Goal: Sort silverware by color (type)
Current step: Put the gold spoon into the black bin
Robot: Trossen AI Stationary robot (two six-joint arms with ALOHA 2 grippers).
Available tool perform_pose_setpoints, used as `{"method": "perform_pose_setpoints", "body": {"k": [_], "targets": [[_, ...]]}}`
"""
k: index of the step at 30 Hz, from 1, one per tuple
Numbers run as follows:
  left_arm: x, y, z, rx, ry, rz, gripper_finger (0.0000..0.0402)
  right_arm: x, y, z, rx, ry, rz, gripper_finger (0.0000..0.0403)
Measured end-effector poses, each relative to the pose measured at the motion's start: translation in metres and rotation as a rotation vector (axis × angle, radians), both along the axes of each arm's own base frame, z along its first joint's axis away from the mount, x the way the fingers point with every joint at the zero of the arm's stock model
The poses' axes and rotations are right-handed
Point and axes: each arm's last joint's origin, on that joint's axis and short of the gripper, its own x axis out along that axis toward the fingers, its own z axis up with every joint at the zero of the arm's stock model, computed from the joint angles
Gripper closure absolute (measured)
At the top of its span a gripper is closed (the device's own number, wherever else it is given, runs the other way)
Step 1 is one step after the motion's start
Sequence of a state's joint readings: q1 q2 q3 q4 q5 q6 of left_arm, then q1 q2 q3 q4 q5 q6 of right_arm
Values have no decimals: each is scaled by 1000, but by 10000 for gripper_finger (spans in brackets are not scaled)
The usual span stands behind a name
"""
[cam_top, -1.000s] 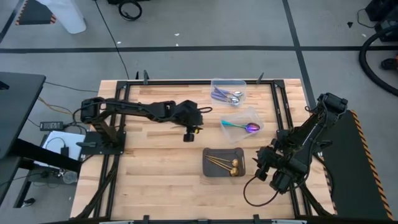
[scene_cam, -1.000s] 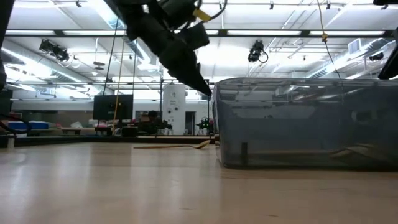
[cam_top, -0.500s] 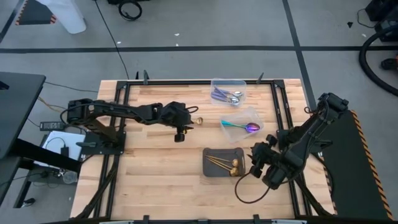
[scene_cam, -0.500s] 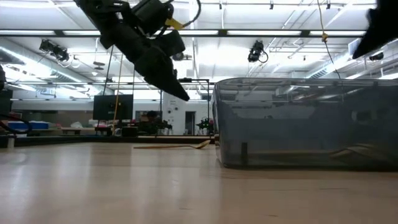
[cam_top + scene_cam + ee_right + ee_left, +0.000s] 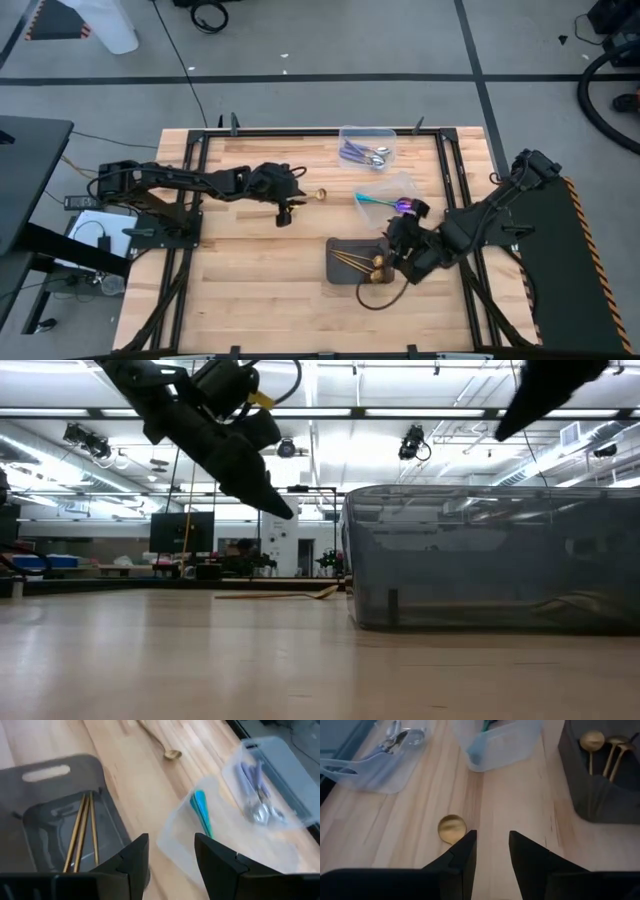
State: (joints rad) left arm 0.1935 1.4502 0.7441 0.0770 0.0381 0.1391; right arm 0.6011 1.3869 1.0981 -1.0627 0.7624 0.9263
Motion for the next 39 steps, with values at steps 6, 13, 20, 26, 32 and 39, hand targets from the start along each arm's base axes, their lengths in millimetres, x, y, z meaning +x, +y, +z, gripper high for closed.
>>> {"method": "perform_pose_setpoints", "body": {"k": [6, 13, 20, 26, 32, 39], "targets": [[0, 0, 0, -48, -7, 33, 279, 26, -26, 10, -7, -32, 70, 234], [0, 0, 11, -59, -26, 44, 279, 48, -65, 22, -104, -61, 91, 234], [-4, 0, 13, -46, 34, 59, 279, 66, -98, 17, -92, -104, 189, 234], [-13, -2, 14, -51, 128, 77, 279, 76, -108, 18, -64, -209, 343, 234], [-20, 0, 36, 9, 228, 120, 279, 66, -124, 9, -77, -229, 301, 234], [-12, 4, 26, 79, 259, 59, 279, 52, -134, -3, -128, -298, 235, 234]]}}
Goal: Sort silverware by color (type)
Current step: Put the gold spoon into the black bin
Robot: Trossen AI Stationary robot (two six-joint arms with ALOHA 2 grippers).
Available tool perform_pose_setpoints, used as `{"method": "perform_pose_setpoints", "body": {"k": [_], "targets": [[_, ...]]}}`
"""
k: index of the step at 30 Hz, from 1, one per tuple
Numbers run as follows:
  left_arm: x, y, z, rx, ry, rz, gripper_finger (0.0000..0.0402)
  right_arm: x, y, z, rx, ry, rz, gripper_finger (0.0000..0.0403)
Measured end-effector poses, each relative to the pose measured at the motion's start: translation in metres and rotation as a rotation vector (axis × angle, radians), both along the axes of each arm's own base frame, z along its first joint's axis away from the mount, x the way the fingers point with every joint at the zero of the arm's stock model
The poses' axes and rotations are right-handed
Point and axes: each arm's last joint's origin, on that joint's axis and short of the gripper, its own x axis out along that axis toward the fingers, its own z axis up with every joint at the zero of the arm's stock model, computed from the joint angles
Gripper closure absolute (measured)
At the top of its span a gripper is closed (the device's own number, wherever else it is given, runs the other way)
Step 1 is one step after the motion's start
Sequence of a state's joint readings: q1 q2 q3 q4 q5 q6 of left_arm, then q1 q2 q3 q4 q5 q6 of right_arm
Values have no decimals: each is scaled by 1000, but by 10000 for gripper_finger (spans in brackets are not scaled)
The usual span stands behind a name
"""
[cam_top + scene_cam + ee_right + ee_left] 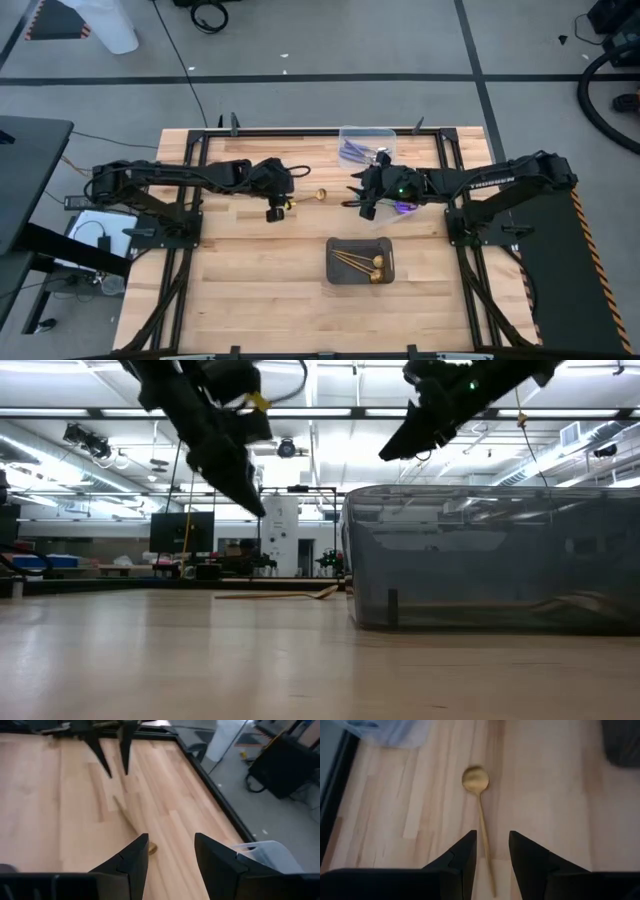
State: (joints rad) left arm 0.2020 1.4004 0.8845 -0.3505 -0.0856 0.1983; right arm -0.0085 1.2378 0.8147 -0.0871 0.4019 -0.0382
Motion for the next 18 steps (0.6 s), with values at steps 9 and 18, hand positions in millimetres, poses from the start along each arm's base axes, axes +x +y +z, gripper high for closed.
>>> {"method": "perform_pose_setpoints", "body": {"k": [9, 18], "targets": [[13, 22, -36, -49, 86, 26, 279, -5, -1, -15, -26, 0, 12, 234], [13, 46, -60, -134, 133, 79, 279, -2, -1, -21, -10, 25, 12, 234]]}}
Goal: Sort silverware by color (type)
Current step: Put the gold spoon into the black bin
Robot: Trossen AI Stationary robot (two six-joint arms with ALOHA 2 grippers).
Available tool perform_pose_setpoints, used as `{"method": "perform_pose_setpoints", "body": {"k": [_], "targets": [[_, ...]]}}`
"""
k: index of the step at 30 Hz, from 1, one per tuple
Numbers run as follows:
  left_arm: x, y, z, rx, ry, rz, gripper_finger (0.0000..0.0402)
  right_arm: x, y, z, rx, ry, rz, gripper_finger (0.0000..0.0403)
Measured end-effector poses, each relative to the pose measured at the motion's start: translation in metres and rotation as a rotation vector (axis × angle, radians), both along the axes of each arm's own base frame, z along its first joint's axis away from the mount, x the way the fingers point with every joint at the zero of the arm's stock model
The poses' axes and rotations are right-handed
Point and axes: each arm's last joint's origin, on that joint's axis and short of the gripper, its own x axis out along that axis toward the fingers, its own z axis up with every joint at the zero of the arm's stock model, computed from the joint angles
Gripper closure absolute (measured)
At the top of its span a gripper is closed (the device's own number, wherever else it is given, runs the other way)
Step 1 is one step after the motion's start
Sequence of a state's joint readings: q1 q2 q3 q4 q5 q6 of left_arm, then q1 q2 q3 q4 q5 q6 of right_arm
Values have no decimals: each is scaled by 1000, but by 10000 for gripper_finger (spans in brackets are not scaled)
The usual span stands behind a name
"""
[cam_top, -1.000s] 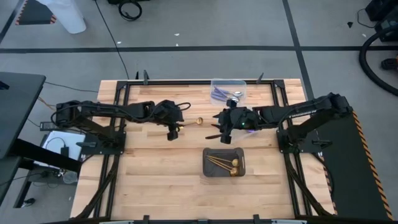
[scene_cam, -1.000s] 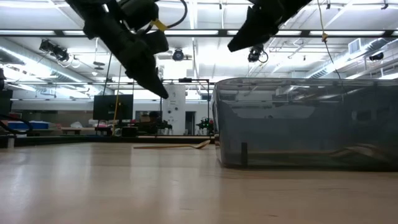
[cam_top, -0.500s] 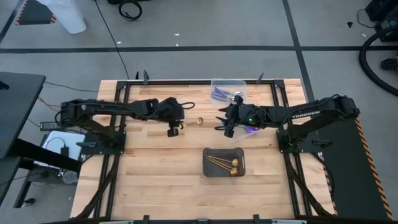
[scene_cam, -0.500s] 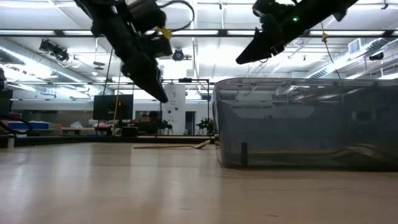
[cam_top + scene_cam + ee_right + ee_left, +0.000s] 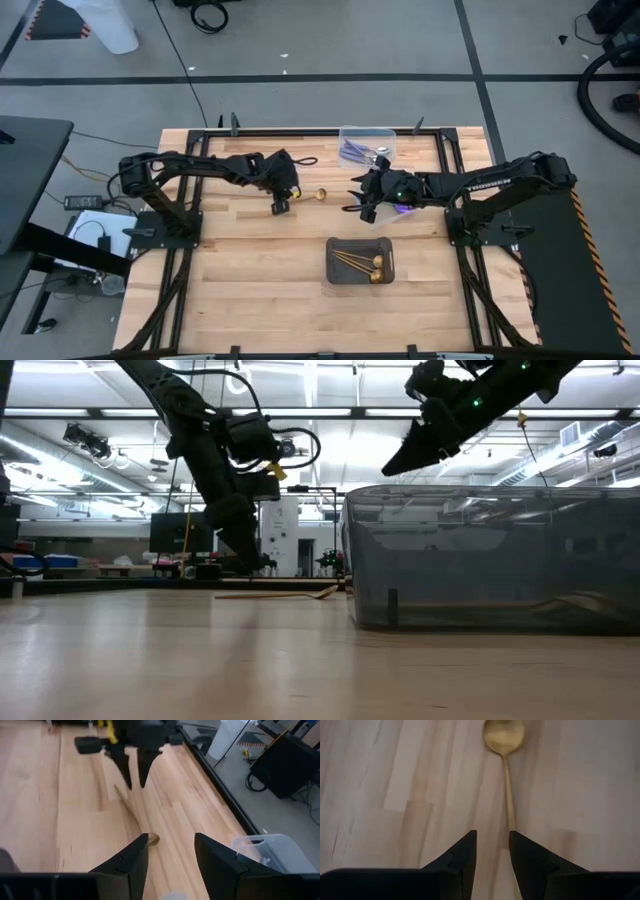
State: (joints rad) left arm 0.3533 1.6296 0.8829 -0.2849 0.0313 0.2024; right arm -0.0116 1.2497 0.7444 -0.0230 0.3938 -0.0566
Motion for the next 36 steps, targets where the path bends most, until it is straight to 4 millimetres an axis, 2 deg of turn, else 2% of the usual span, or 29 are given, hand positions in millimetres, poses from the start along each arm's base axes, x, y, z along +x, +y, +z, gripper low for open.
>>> {"method": "perform_pose_setpoints", "body": {"k": [12, 19, 26, 36], "targets": [[4, 3, -5, 12, -15, -8, 279, 2, 2, -3, 40, -1, 20, 234], [15, 4, -20, -76, -68, -1, 279, 2, 2, -3, 67, -9, 25, 234], [23, 7, -23, -84, -142, 58, 277, 2, 6, -3, 72, -10, 41, 234], [27, 4, -36, -79, -114, 68, 214, 3, 8, -1, 72, -25, 48, 234]]}}
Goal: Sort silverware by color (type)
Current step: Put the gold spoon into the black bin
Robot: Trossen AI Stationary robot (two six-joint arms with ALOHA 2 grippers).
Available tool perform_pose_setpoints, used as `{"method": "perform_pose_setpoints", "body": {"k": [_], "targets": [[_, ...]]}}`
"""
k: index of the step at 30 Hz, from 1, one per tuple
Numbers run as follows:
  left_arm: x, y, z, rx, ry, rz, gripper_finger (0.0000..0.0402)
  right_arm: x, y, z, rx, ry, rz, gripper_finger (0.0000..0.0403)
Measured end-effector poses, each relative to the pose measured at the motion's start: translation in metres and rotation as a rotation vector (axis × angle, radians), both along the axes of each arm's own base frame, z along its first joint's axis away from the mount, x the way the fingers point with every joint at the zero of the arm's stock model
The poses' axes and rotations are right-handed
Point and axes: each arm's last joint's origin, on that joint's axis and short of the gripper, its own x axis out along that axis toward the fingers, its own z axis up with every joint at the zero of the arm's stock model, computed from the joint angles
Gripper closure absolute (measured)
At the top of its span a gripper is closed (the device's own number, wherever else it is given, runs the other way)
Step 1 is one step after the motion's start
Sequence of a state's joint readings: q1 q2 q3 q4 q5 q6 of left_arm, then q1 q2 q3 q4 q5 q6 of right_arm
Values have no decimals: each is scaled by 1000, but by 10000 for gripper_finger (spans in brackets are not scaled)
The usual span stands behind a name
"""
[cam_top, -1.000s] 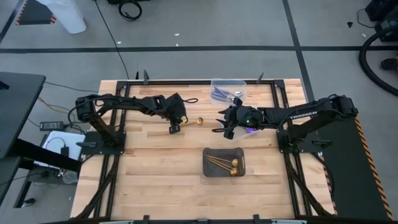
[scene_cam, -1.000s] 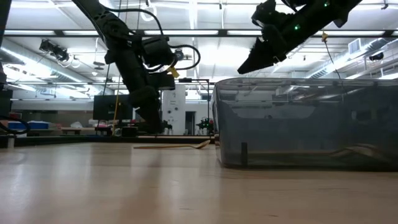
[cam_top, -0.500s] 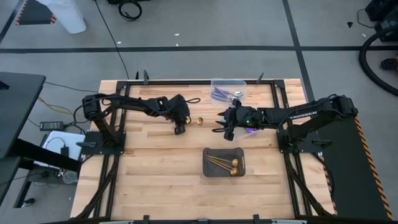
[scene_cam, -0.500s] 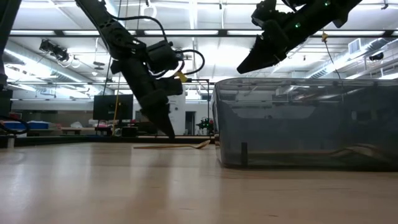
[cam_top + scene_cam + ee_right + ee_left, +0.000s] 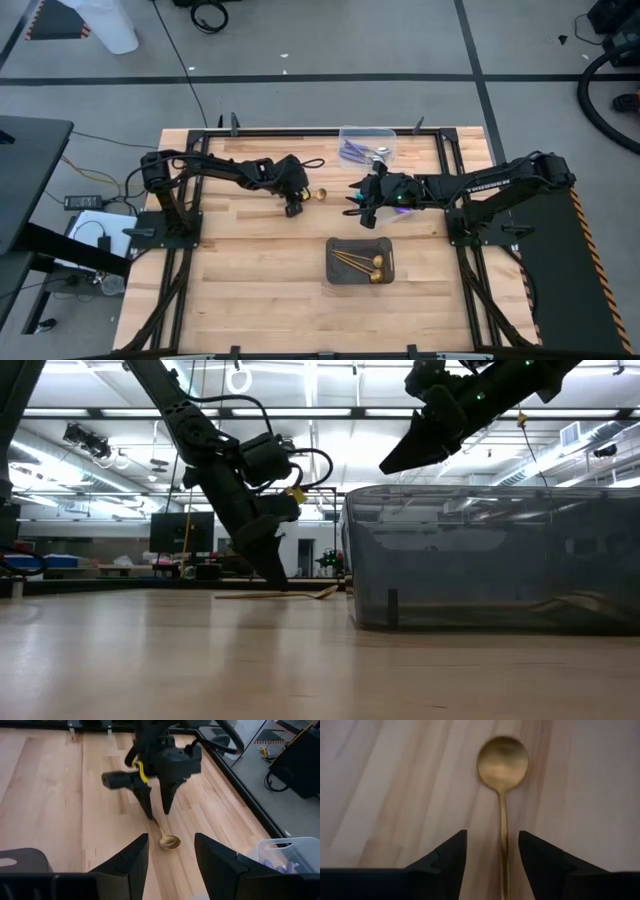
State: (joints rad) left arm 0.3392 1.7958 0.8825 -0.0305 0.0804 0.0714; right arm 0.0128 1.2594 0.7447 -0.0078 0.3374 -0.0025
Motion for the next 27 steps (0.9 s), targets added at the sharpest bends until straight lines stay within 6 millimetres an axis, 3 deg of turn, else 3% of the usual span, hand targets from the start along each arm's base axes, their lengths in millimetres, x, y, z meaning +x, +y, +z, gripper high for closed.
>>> {"method": "perform_pose_setpoints", "body": {"k": [8, 12, 17, 27], "targets": [[4, -5, -14, 17, 42, -29, 247, 1, 2, 1, 11, -10, 20, 234], [5, -9, -17, 33, 65, -40, 293, 1, 2, 1, 10, -15, 21, 234], [5, -13, -18, 19, 84, -43, 379, 1, 2, 1, 10, -15, 21, 234], [2, -28, -5, 12, 77, -31, 383, 1, 2, 1, 10, -14, 22, 234]]}}
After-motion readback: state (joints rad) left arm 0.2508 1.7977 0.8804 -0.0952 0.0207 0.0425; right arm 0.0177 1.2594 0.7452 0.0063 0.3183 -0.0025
